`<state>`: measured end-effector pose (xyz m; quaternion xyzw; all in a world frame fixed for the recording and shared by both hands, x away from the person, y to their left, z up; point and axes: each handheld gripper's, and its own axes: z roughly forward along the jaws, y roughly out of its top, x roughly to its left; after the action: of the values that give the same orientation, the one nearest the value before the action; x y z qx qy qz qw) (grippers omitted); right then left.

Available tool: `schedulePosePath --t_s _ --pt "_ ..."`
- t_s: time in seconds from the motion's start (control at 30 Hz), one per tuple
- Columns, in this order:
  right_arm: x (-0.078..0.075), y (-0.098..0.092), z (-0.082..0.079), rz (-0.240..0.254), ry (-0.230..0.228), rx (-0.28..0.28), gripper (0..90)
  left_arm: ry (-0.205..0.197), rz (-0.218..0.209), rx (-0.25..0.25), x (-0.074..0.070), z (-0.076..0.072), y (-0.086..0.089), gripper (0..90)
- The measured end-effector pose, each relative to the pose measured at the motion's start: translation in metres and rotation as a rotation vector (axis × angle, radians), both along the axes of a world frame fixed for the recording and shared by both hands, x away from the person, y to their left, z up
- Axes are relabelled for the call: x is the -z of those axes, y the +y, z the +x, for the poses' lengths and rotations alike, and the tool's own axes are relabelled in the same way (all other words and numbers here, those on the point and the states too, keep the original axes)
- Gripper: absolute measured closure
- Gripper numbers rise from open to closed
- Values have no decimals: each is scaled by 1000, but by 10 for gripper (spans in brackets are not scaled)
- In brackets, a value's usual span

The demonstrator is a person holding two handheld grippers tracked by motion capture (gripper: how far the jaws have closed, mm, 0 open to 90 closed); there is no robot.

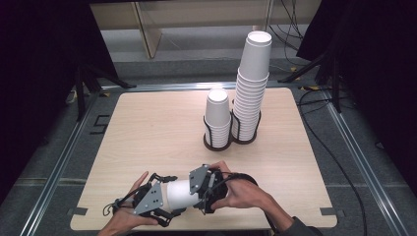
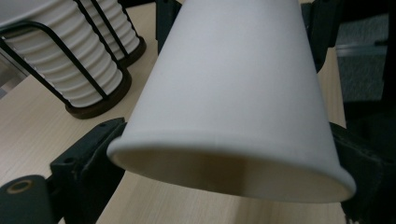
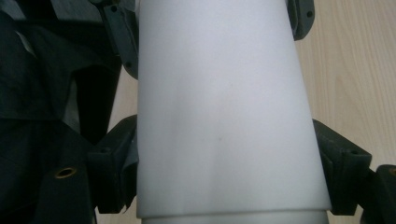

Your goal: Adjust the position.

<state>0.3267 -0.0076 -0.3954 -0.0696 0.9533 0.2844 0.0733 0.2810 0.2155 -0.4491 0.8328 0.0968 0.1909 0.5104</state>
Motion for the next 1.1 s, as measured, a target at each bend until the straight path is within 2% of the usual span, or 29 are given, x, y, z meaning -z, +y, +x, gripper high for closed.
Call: schedulePosePath --t_s 0.07,0.1,0.2,0.23,0.27,0.3,0.4,0.5,0.57,0.6,0.73,0.8,0.87,1.1 --pt "-2 -6 3 44 48 -4 229 26 -51 7 -1 2 3 70" --pt "-3 -9 5 76 83 -13 229 42 -95 16 -1 3 5 69" --pt "-5 -18 14 167 122 -36 229 48 -170 37 -4 5 11 71" --pt "-6 -20 15 181 128 -36 229 56 -202 45 -4 5 12 71" --pt "-7 -22 15 204 157 -30 229 58 -230 51 -5 5 13 71" --pt "-7 -23 17 241 184 -43 229 57 -234 47 -6 4 14 71" --pt "-8 -25 19 283 221 -48 228 44 -282 52 -7 4 14 71" --pt "-8 -26 19 306 237 -54 228 44 -283 50 -9 3 15 68" --pt "-8 -25 20 323 230 -67 228 48 -303 49 -9 2 13 67" --pt "-7 -25 19 322 250 -65 227 43 -296 49 -10 1 13 65" --pt "-6 -24 19 334 263 -72 227 51 -328 51 -11 0 11 57" --pt "-6 -24 20 339 258 -80 227 52 -334 50 -11 0 11 56" --pt "-6 -24 19 335 271 -76 227 56 -348 52 -11 0 10 53" --pt "-3 -23 20 333 264 -85 229 79 -355 57 -12 1 11 78"
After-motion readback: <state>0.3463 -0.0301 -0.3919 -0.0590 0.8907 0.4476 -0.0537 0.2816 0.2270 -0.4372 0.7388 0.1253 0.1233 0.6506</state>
